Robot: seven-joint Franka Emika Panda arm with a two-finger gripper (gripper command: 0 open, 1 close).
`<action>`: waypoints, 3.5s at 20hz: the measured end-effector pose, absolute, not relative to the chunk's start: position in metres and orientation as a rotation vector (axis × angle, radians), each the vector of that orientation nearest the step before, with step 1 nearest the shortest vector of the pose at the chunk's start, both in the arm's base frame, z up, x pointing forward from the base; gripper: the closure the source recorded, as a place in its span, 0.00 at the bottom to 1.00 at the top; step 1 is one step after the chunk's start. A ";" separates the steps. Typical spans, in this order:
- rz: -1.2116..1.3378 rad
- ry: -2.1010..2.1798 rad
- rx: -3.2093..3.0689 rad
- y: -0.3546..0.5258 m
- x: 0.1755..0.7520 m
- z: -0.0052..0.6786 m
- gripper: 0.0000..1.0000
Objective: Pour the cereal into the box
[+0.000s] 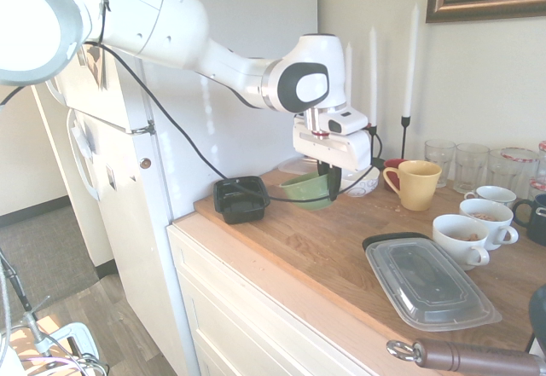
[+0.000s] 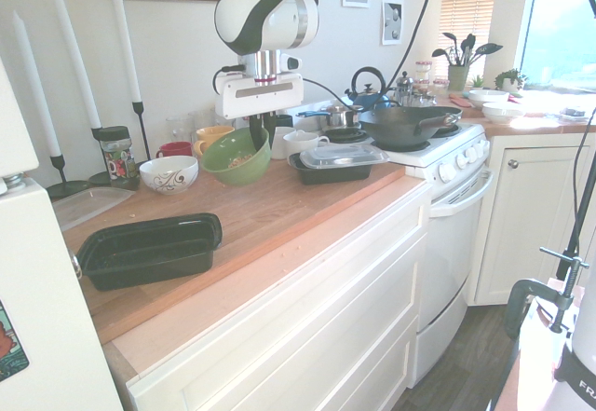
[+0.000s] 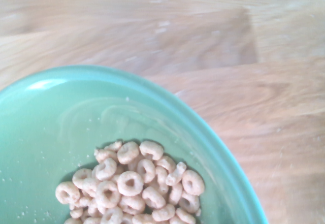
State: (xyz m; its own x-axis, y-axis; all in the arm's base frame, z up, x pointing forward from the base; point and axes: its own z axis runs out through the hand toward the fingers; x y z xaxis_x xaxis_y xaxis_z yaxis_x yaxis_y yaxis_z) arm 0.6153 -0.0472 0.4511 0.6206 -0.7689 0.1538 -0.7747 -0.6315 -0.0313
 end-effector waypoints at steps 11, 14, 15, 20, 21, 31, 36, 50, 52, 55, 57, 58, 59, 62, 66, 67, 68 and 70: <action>0.618 -0.845 2.598 0.107 0.562 0.434 1.00; 0.714 -0.737 2.544 0.140 0.555 0.434 1.00; 0.741 -0.706 2.527 0.148 0.554 0.435 1.00; 0.872 -0.564 2.441 0.177 0.559 0.424 1.00; 0.891 -0.539 2.426 0.181 0.562 0.418 1.00; 1.019 -0.346 2.292 0.199 0.574 0.407 1.00; 1.054 -0.266 2.223 0.212 0.568 0.407 1.00; 1.195 0.006 1.985 0.234 0.534 0.370 1.00; 1.205 0.036 1.963 0.235 0.528 0.364 1.00; 1.233 0.085 1.918 0.236 0.524 0.359 1.00; 1.246 0.098 1.897 0.237 0.524 0.360 1.00; 1.252 0.104 1.891 0.238 0.524 0.361 1.00; 1.255 0.107 1.890 0.239 0.523 0.361 1.00; 1.259 0.079 1.899 0.238 0.524 0.368 1.00; 1.247 -0.147 2.045 0.230 0.531 0.424 1.00; 1.238 -0.202 2.079 0.225 0.533 0.441 1.00; 1.216 -0.263 2.116 0.217 0.535 0.455 1.00; 1.130 -0.385 2.211 0.193 0.542 0.475 1.00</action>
